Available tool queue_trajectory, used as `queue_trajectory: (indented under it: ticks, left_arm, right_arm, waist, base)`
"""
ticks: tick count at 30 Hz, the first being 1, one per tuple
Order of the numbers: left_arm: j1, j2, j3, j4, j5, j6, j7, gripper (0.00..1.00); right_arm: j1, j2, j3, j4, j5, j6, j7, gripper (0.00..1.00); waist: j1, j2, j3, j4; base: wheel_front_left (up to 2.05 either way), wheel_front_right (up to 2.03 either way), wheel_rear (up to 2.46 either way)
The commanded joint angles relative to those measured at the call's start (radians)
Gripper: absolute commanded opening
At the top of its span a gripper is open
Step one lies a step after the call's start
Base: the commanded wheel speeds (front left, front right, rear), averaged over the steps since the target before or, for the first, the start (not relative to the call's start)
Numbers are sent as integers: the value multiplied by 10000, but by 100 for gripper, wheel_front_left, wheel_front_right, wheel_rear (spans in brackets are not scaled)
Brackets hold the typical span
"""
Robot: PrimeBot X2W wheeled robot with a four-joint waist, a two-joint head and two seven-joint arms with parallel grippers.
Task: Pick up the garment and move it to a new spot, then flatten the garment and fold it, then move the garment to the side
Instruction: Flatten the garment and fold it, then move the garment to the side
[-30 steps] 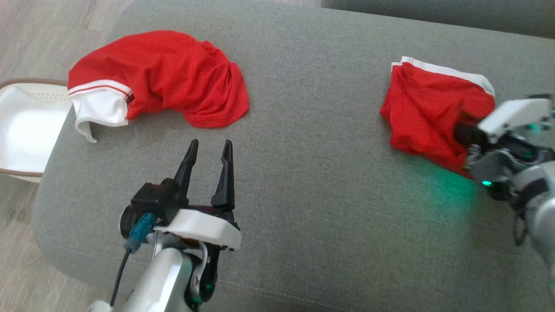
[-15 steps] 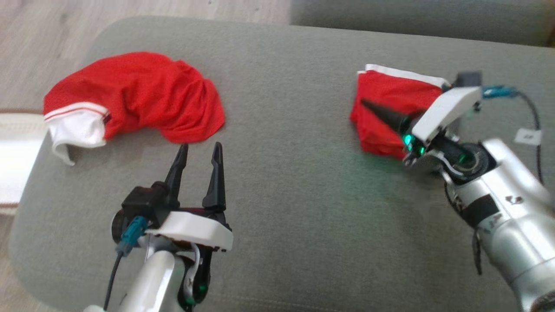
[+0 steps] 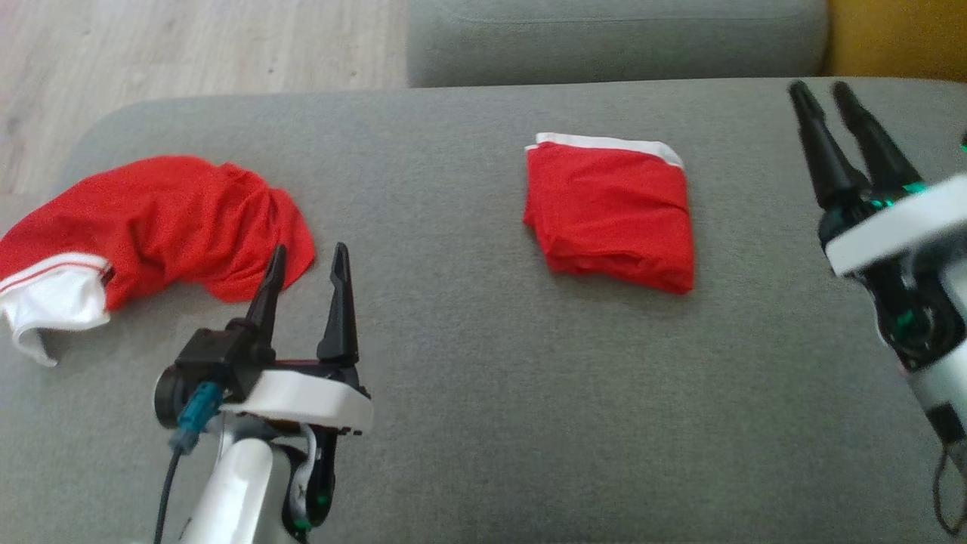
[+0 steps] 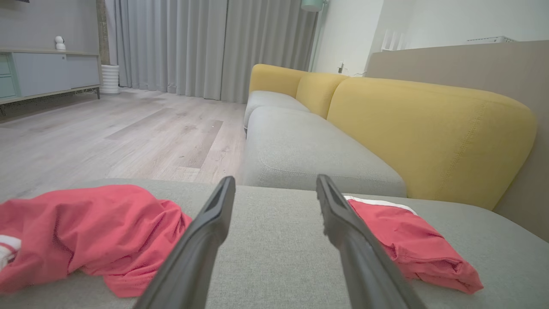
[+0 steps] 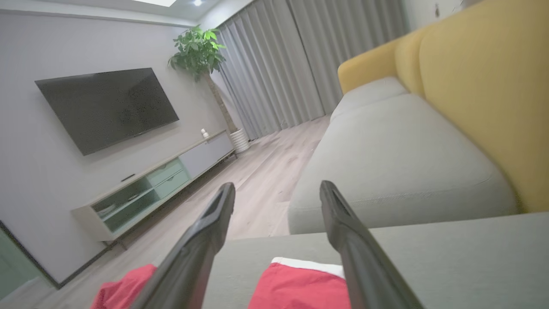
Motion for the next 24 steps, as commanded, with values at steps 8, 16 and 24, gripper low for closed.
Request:
queue_trajectory:
  ticks: [8, 16, 24]
  left_arm:
    - [-201, 67, 1021, -287, 819, -106, -53, 100]
    - [37, 58, 1282, -47, 1200, -220, -53, 100]
    - [61, 52, 1100, 54, 1425, -196, -53, 100]
  right_arm:
    - [1539, 432, -1401, 318, -3255, 77, -1576, 100]
    - [3412, 2012, -3487, 495, -5995, 77, -1735, 100]
    - [4435, 2937, -4739, -154, -7437, 77, -1744, 100]
  waist:
    - [0, 0, -180, -634]
    - [0, 0, -245, -644]
    - [0, 0, -158, -479]
  base:
    - [0, 0, 0]
    - [0, 0, 0]
    - [0, 0, 0]
